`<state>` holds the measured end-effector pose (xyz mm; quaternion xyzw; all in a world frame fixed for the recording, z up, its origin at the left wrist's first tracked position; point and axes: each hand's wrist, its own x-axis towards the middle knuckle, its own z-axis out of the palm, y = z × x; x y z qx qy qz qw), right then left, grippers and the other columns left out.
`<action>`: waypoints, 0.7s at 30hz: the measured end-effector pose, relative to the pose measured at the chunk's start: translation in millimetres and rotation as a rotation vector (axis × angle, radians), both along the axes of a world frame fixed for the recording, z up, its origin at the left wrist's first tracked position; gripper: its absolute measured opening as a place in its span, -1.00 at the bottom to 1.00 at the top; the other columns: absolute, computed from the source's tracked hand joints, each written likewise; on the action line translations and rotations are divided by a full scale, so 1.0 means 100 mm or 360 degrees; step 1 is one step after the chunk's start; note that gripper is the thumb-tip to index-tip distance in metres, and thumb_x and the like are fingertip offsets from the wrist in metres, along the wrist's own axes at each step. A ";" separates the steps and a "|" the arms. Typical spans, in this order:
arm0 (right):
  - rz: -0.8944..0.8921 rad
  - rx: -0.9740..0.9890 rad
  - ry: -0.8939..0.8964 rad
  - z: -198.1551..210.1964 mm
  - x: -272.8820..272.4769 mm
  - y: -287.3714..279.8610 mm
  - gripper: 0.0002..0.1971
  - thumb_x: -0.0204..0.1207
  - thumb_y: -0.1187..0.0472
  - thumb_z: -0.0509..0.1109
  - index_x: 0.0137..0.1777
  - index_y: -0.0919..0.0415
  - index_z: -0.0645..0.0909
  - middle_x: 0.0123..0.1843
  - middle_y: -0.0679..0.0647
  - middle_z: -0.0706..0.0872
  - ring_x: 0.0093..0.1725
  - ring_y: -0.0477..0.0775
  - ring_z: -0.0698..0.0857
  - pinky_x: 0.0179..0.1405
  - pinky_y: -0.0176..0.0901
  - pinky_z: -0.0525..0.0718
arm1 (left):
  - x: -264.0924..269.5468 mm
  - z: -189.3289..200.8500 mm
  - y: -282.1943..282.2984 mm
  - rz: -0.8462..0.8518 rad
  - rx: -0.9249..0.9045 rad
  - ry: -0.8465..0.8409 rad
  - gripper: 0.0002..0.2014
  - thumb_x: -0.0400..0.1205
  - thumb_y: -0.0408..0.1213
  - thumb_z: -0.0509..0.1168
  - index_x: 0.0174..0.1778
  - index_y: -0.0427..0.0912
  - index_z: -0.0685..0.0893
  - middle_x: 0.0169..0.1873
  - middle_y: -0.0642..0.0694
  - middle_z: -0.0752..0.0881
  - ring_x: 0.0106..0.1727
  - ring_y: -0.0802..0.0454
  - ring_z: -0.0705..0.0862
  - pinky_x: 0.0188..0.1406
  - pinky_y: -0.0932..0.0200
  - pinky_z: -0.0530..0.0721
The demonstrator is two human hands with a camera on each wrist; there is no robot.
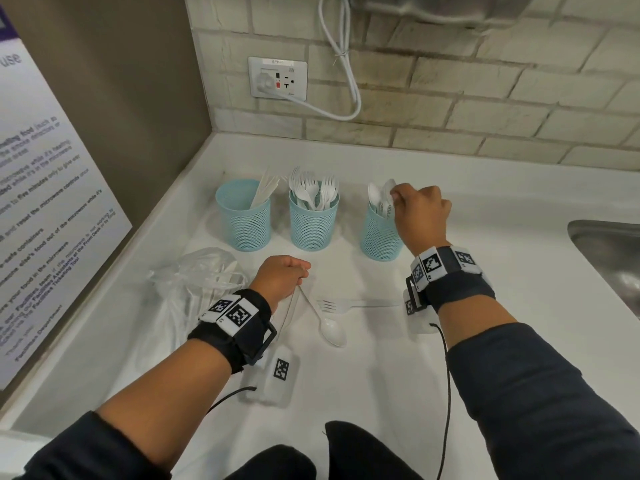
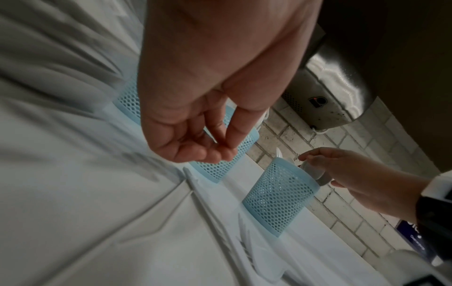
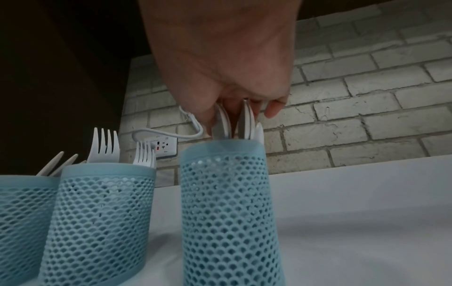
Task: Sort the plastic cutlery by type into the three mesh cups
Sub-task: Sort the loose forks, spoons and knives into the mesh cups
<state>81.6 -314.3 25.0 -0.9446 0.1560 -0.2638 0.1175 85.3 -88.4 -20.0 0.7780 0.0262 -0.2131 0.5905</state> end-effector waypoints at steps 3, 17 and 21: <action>-0.0008 -0.0023 0.0037 0.00 0.03 0.00 -0.68 0.61 0.24 0.15 0.30 0.10 0.59 0.21 0.14 0.69 0.35 0.25 0.39 0.20 0.04 0.29 | 0.01 -0.03 0.03 0.0030 0.0092 -0.0056 -0.77 0.61 -0.46 0.21 0.14 -0.32 0.67 -0.25 -0.05 0.65 -0.29 0.14 0.54 -0.48 0.45 0.53; 0.0839 0.0389 0.1366 0.06 -0.16 0.49 -0.78 0.44 0.14 0.49 0.08 0.09 0.72 -0.12 0.01 0.74 -0.20 -0.11 0.66 -0.13 -0.27 0.57 | 0.02 -0.18 0.09 -0.0415 0.0970 -0.0162 -0.57 0.51 -0.31 0.33 0.32 -0.08 0.49 0.34 -0.19 0.52 0.32 -0.17 0.54 0.36 0.01 0.51; 0.0718 0.0216 0.1728 -0.16 -0.22 0.55 -0.62 0.34 0.07 0.57 0.15 0.12 0.66 0.11 0.07 0.68 -0.01 -0.01 0.58 0.01 -0.21 0.53 | 0.00 -0.16 0.10 -0.0538 0.1060 -0.0270 -0.65 0.46 -0.36 0.34 0.09 0.13 0.59 0.28 -0.11 0.57 0.30 -0.09 0.55 0.33 0.09 0.52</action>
